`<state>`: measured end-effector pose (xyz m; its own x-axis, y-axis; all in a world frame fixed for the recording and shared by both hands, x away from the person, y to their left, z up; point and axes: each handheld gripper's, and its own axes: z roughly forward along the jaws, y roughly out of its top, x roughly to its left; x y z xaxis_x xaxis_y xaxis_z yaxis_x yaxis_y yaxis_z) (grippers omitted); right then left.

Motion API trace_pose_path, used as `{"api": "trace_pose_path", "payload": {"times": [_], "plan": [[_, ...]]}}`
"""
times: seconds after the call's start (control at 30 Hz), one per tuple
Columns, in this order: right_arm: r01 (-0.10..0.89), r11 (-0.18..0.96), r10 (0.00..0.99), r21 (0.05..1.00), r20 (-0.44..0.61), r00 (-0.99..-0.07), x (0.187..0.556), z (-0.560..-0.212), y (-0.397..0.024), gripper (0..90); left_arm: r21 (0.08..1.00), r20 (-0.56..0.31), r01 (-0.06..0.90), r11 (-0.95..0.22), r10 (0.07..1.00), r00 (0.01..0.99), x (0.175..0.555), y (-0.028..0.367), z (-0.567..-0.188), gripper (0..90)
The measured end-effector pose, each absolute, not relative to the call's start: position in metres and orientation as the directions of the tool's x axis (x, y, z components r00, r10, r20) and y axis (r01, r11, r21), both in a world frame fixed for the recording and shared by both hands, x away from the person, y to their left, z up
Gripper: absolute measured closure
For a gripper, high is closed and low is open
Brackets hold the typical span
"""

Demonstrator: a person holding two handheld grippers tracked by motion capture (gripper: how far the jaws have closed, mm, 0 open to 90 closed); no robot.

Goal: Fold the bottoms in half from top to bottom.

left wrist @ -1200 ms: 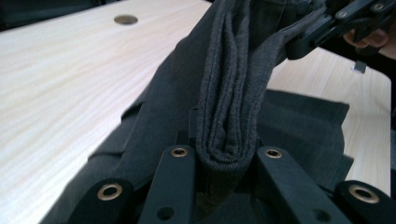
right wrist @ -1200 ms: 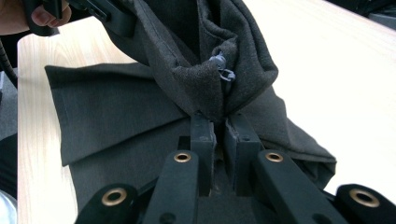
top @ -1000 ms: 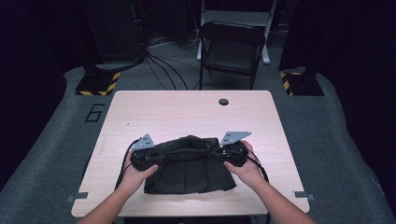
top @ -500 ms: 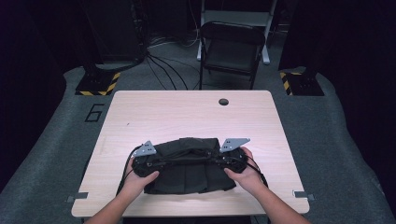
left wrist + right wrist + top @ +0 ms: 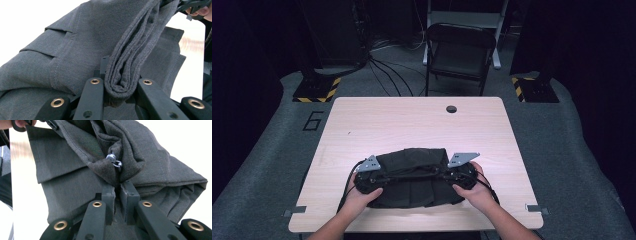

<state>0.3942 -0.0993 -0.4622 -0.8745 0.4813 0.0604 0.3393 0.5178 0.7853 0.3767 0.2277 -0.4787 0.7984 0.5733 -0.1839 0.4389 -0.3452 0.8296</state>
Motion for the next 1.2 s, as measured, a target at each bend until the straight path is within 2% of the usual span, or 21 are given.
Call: {"api": "trace_pose_path", "payload": {"times": [0.27,0.5,0.7,0.8,1.0,1.2], "plan": [[0.328,0.544,0.467,0.772,0.046,-0.883,0.385,-0.465,-0.101,80.8,0.817,-0.186,0.444,-0.368,0.561,0.807,0.369,0.228,-0.480,78.8],[0.297,0.573,0.430,0.764,0.028,-0.902,0.374,-0.465,-0.101,79.7,0.814,-0.153,0.417,-0.404,0.544,0.825,0.357,0.231,-0.477,75.1],[0.317,0.578,0.431,0.752,0.049,-0.901,0.367,-0.468,-0.105,73.7,0.802,-0.171,0.436,-0.409,0.543,0.822,0.352,0.233,-0.481,67.7],[0.329,0.571,0.437,0.753,0.061,-0.898,0.367,-0.469,-0.108,70.1,0.795,-0.184,0.449,-0.408,0.543,0.819,0.349,0.234,-0.482,61.3],[0.354,0.559,0.459,0.750,0.076,-0.885,0.362,-0.466,-0.120,61.4,0.788,-0.154,0.441,-0.430,0.555,0.817,0.339,0.240,-0.478,48.3],[0.371,0.528,0.482,0.764,0.090,-0.872,0.360,-0.460,-0.134,58.6,0.788,-0.164,0.455,-0.415,0.571,0.805,0.334,0.249,-0.472,44.2]]}}
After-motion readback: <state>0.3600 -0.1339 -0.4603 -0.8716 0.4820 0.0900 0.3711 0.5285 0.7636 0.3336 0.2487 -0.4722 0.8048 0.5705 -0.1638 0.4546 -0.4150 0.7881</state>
